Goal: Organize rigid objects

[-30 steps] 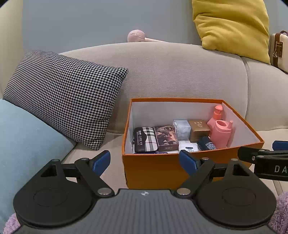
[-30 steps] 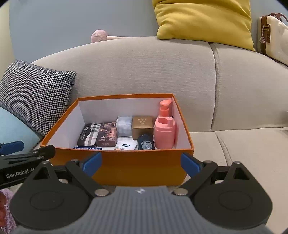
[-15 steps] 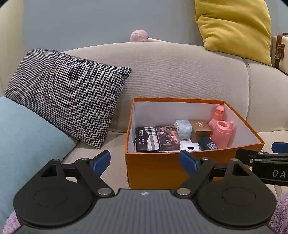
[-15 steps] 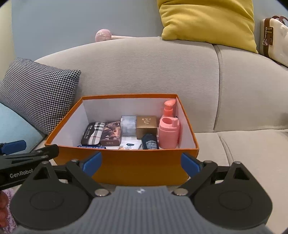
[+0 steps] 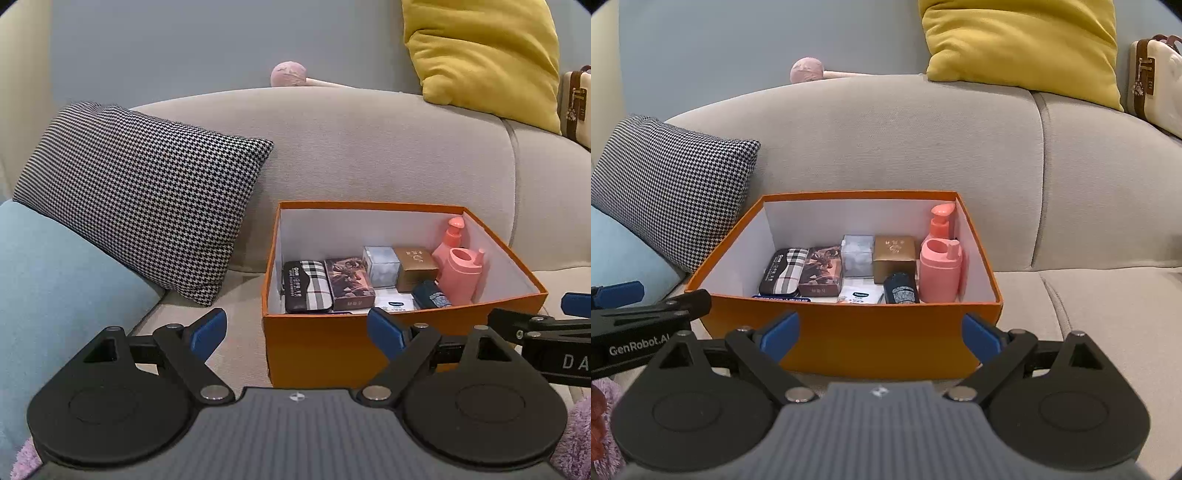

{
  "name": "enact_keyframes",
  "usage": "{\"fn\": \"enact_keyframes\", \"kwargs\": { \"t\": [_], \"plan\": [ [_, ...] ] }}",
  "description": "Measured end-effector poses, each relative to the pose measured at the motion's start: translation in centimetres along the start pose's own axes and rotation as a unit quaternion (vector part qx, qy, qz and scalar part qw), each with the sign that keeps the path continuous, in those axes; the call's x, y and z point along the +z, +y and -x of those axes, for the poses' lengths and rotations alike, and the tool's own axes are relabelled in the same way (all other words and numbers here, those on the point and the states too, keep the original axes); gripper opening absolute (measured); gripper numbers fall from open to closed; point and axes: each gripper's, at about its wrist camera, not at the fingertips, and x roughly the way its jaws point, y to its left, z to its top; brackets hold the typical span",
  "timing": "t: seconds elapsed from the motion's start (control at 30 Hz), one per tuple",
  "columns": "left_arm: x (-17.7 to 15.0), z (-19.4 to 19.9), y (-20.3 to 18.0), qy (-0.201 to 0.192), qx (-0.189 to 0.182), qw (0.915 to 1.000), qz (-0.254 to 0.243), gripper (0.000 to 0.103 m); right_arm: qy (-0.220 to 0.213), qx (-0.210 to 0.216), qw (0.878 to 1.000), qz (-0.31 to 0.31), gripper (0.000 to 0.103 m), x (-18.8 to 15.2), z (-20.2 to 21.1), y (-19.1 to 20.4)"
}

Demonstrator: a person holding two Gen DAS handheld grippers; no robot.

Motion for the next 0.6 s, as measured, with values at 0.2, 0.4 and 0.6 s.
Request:
{"fn": "enact_keyframes", "kwargs": {
  "t": [0.2, 0.4, 0.6],
  "plan": [
    [0.06, 0.08, -0.02, -0.004, 0.008, 0.9999, -0.005, 0.101, 0.000, -0.002, 1.000, 0.000, 0.094, -0.05, 0.01, 0.01],
    [0.18, -0.02, 0.21, -0.001, 0.004, 1.0000, 0.001, 0.101, 0.000, -0.002, 1.000, 0.001, 0.094, -0.07, 0.05, -0.01],
    [0.17, -0.04, 0.26, 0.002, 0.002, 1.0000, 0.003, 0.100, -0.001, -0.002, 1.000, 0.002, 0.094, -0.06, 0.14, 0.01]
  ]
}}
